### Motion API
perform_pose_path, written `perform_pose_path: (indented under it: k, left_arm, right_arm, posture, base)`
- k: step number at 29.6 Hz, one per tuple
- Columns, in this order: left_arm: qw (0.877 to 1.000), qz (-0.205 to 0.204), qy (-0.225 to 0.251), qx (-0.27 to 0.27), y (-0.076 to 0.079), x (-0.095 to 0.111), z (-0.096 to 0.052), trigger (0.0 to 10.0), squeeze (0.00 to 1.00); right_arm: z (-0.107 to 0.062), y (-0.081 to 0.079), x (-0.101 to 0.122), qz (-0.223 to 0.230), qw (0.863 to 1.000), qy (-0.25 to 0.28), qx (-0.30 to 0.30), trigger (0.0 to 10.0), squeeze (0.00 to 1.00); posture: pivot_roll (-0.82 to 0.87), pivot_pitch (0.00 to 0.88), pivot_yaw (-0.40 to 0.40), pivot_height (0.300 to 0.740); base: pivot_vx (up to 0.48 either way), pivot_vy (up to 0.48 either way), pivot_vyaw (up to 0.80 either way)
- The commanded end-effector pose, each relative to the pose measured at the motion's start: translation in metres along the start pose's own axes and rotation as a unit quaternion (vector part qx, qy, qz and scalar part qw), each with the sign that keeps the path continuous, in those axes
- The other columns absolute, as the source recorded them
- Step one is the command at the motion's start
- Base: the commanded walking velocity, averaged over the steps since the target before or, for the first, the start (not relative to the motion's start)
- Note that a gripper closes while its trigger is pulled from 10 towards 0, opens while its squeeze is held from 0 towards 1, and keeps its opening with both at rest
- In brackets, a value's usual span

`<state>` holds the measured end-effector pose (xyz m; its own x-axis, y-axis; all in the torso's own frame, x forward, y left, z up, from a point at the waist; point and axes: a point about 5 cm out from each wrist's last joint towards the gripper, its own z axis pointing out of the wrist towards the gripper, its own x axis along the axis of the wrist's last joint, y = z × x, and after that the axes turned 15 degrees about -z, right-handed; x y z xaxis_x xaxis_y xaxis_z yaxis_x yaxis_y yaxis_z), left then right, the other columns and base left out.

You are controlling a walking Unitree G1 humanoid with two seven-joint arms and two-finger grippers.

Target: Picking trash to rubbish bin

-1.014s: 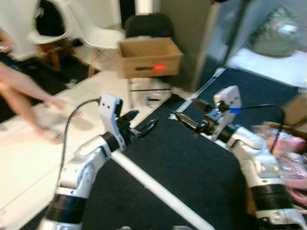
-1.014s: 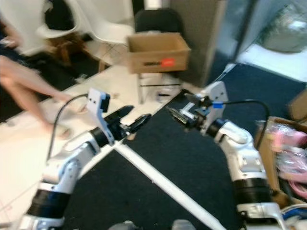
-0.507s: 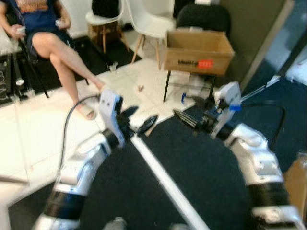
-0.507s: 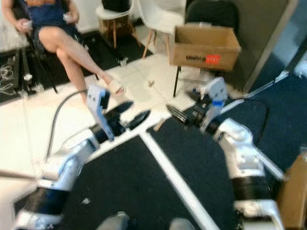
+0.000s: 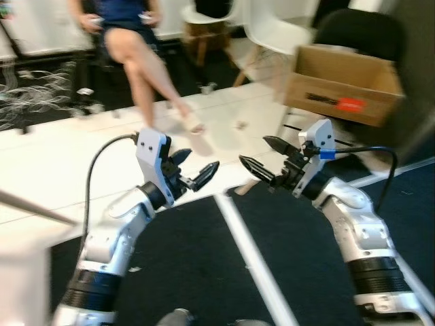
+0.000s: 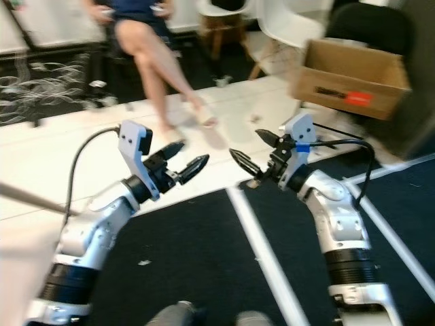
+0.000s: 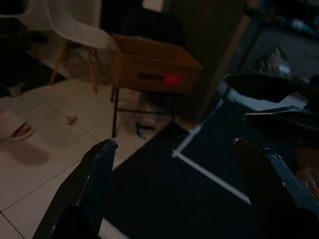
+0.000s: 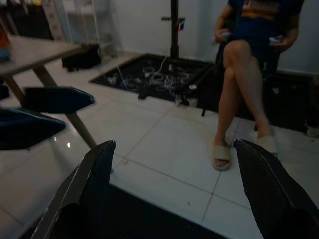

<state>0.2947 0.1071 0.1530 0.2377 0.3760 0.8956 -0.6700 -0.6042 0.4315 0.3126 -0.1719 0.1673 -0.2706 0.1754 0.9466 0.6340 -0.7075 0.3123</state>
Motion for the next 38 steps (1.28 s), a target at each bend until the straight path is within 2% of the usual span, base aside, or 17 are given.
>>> perform_pose_path:
  k: [1, 15, 20, 24, 32, 38]
  left_arm:
    - [1.0, 0.001, -0.008, 0.011, -0.004, -0.004, -0.003, 10.0, 0.0]
    - [1.0, 0.015, 0.004, 0.009, -0.004, -0.003, 0.003, 10.0, 0.0]
    - [1.0, 0.03, -0.004, 0.005, -0.001, -0.008, 0.002, 10.0, 0.0]
    - [1.0, 0.011, 0.006, 0.006, -0.004, -0.011, 0.0, 10.0, 0.0]
    - [0.999, -0.021, 0.034, -0.014, -0.001, -0.013, -0.001, 10.0, 0.0]
    - [0.998, -0.032, 0.054, -0.028, -0.002, -0.009, 0.002, 10.0, 0.0]
  right_arm:
    - [0.001, -0.002, 0.0, 0.001, 1.0, 0.004, 0.004, 10.0, 0.0]
    - [0.006, -0.012, 0.005, -0.003, 0.999, 0.014, 0.033, 10.0, 0.0]
    - [0.006, -0.026, 0.0, 0.007, 0.999, 0.012, 0.049, 10.0, 0.0]
    - [0.01, -0.039, -0.005, 0.021, 0.998, 0.014, 0.06, 10.0, 0.0]
    - [0.012, -0.044, -0.008, 0.032, 0.997, 0.016, 0.069, 10.0, 0.0]
    - [0.014, -0.041, -0.008, 0.036, 0.997, 0.017, 0.071, 10.0, 0.0]
  posture:
    - [-0.07, 0.0, -0.019, 0.74]
    - [-0.09, 0.0, -0.022, 0.74]
    - [-0.09, 0.0, -0.009, 0.74]
    - [-0.06, 0.0, 0.003, 0.74]
    - [-0.06, 0.0, 0.001, 0.74]
    - [-0.07, 0.0, -0.015, 0.74]
  base:
    - [0.0, 0.0, 0.74]
    - [0.0, 0.0, 0.75]
    - [0.0, 0.0, 0.75]
    - [0.0, 0.0, 0.75]
    - [0.0, 0.0, 0.74]
    - [0.0, 0.0, 0.74]
